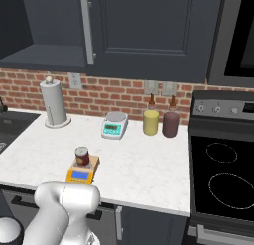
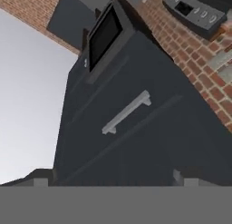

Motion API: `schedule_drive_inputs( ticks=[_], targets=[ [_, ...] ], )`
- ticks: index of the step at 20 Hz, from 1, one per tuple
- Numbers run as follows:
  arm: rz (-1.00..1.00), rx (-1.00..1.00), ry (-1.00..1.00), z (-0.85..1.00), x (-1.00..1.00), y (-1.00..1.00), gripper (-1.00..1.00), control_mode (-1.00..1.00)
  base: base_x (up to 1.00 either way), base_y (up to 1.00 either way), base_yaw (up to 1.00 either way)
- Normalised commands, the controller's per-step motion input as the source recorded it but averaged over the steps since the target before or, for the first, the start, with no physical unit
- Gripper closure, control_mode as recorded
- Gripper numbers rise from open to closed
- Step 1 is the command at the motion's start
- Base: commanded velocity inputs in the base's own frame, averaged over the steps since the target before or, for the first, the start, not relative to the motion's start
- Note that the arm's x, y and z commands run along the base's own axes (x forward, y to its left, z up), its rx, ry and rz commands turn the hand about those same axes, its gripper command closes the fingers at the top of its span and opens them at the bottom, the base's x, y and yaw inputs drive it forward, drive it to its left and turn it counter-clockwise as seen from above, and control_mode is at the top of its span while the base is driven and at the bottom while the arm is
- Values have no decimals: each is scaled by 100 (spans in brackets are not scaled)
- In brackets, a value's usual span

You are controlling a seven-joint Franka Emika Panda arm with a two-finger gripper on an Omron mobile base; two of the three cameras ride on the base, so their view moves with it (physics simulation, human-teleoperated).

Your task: Pick the canned food and place it on the digital scale for weighing, and close the cabinet.

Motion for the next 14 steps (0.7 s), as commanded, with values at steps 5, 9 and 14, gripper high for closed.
schedule_drive_inputs(
  ticks=[5, 9, 14],
  targets=[
    [2, -26, 18, -62, 63, 2, -100, -100, 0, 0, 0],
    [0, -27, 8, -2, 12, 19, -100, -100, 0, 0, 0],
    [0, -25, 24, 0, 12, 42, -100, -100, 0, 0, 0]
  ],
)
